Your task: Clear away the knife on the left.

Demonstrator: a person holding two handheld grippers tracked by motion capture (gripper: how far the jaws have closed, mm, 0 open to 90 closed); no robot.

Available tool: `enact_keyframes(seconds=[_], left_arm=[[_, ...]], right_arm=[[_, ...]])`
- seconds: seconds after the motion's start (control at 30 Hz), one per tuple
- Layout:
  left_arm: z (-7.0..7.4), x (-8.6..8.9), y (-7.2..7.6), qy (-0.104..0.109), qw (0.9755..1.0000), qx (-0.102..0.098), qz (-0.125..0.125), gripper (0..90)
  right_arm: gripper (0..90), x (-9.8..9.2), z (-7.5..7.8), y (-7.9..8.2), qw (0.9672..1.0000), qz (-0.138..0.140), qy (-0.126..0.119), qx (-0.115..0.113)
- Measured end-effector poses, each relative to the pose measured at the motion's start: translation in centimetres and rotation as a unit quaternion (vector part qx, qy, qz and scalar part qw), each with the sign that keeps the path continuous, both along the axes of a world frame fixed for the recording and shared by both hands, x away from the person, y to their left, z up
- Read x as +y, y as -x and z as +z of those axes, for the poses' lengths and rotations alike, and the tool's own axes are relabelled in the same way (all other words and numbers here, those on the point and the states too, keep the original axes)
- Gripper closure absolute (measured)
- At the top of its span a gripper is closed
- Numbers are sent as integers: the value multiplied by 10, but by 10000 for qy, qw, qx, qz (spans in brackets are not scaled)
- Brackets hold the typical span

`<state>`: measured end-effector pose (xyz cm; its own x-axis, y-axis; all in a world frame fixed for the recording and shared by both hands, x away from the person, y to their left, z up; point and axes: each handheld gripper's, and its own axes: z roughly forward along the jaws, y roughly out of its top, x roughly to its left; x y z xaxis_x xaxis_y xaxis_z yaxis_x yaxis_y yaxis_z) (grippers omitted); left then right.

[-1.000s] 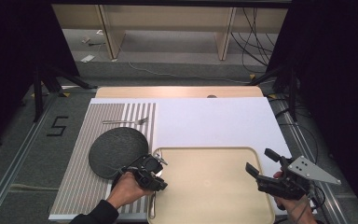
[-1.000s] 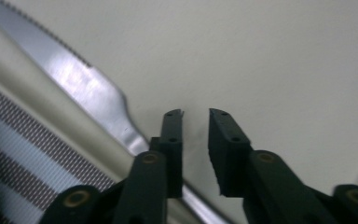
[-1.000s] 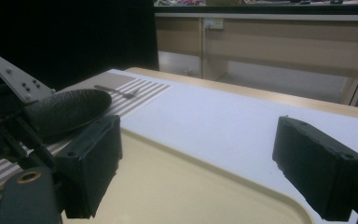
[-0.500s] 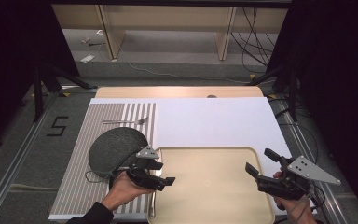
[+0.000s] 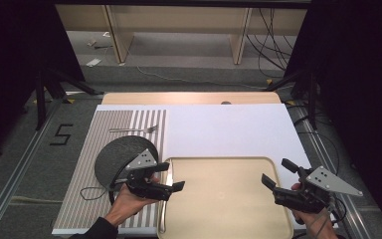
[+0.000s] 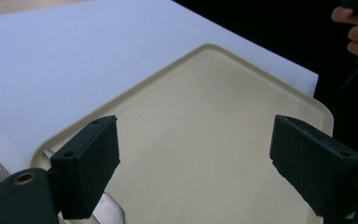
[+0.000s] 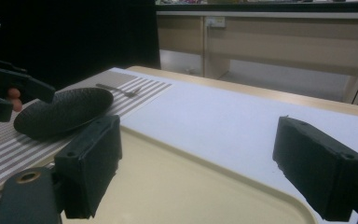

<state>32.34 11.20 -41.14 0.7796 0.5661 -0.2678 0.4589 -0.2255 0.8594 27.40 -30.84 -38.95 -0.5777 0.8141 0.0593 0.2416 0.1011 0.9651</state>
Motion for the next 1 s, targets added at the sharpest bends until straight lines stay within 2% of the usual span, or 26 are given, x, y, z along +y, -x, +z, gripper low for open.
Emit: enact_keyframes(seconds=[0.23, 0.37, 0.53, 0.67, 1.0], left_arm=[[4, 8, 6, 285, 9990, -355, -44, 154], [4, 11, 8, 304, 9982, -508, -19, 152], [5, 17, 12, 435, 9962, -759, 19, 150], [5, 21, 15, 439, 9946, -931, 83, 150], [5, 33, 21, 513, 9938, -959, 238, 150]], right_arm=[[164, 1, -1, -1, 10000, 13, -18, -15], [164, 1, -1, 0, 10000, 13, -17, -15], [164, 1, -1, 0, 10000, 22, -27, -9], [164, 1, -1, 0, 10000, 30, -31, 0], [164, 2, -1, 0, 10000, 44, -19, 20]])
